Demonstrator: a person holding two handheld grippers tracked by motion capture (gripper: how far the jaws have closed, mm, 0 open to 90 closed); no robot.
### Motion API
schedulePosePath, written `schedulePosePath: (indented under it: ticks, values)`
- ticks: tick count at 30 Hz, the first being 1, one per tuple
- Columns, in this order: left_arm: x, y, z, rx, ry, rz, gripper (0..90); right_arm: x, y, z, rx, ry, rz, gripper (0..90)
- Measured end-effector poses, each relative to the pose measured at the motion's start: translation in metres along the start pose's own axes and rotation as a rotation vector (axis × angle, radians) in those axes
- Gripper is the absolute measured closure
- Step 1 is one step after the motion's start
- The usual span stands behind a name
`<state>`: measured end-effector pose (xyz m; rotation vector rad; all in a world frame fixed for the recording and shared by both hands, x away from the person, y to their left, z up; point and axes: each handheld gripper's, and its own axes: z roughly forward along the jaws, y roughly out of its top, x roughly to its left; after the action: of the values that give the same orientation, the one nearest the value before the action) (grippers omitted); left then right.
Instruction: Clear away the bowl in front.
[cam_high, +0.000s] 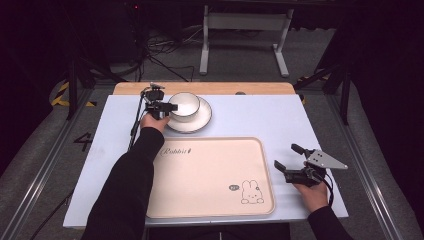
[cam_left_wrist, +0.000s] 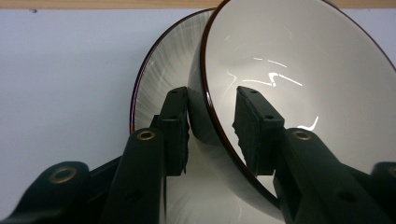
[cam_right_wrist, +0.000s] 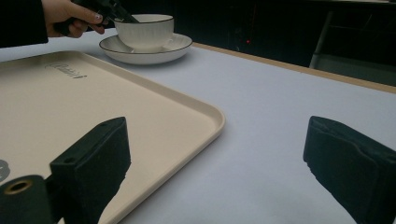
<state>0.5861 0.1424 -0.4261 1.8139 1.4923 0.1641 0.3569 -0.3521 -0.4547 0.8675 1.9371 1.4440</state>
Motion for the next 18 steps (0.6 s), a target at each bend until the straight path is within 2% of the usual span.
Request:
schedulePosePath:
  ticks: [8, 18]
  values:
    - [-0.0018, 0.0002, 0.0000, -0.008, 0.002, -0.027, 78.7, 0.0001, 0.0000, -0.0001, 0.000, 0.002, -0.002, 7.9]
    - [-0.0029, -0.0001, -0.0003, -0.018, -0.011, -0.049, 79.6, 0.0002, 0.0000, -0.0001, 0.000, 0.002, -0.002, 7.9]
